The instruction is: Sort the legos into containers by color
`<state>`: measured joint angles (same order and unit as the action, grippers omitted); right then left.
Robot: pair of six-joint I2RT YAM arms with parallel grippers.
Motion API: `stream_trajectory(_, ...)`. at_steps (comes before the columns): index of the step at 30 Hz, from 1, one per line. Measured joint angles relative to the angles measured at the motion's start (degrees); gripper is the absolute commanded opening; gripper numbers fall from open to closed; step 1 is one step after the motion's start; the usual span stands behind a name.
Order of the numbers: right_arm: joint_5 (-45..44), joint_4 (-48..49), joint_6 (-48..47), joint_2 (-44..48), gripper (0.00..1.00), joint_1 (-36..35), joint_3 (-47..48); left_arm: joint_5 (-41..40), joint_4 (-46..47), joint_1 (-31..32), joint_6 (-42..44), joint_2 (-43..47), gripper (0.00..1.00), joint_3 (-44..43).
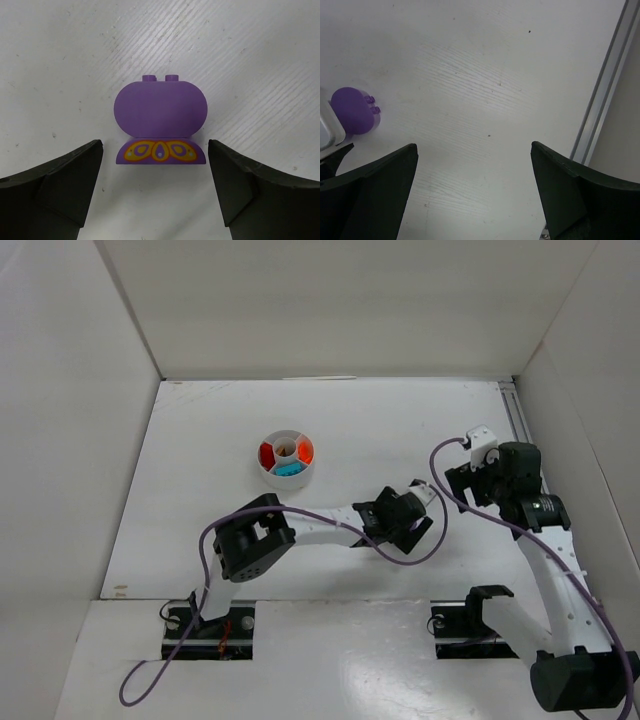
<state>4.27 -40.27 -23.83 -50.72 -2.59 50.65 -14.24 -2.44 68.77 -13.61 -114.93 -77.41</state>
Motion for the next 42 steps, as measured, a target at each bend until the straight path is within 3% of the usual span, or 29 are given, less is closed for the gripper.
stream_trajectory(5,-1.4,0.0,0.0,1.7,0.99,0.0,0.4,-0.2,0.0,0.0,-0.5,-2.1,0.78,-0.1)
stream_trajectory(8,-1.8,-0.1,0.0,2.1,0.99,0.0,0.4,-0.3,0.7,0.0,-0.9,-2.4,0.67,-0.3)
stream_trajectory(10,-2.0,-0.1,-0.1,2.3,0.99,0.0,0.4,-0.4,0.8,0.0,-1.0,-2.4,0.53,-0.3)
stream_trajectory(12,-2.1,-0.1,-0.2,2.4,0.99,0.0,0.4,-0.6,1.0,0.0,-0.9,-2.4,0.49,-0.3)
stream_trajectory(16,-2.2,-0.2,-0.2,2.4,0.99,0.0,0.4,-1.1,2.7,0.0,-0.9,-2.3,0.41,0.5)
stream_trajectory(21,0.6,-0.4,-0.7,2.2,0.99,0.0,0.4,-2.8,6.0,0.0,0.8,1.4,0.39,6.0)
stream_trajectory(26,13.4,-1.1,-3.6,-0.1,0.99,0.1,1.6,-2.0,12.5,-0.1,7.0,14.4,0.38,17.8)
stream_trajectory(32,41.5,1.1,-5.3,-3.1,0.99,0.3,3.1,2.3,22.1,0.0,13.6,31.3,0.38,27.9)
stream_trajectory(36,53.8,2.2,-3.3,-4.4,0.99,0.3,3.3,4.0,25.4,0.2,16.4,33.4,0.38,29.3)
stream_trajectory(42,60.2,5.2,5.6,-3.1,0.94,0.3,3.7,3.0,26.5,1.0,19.2,33.4,0.36,29.7)
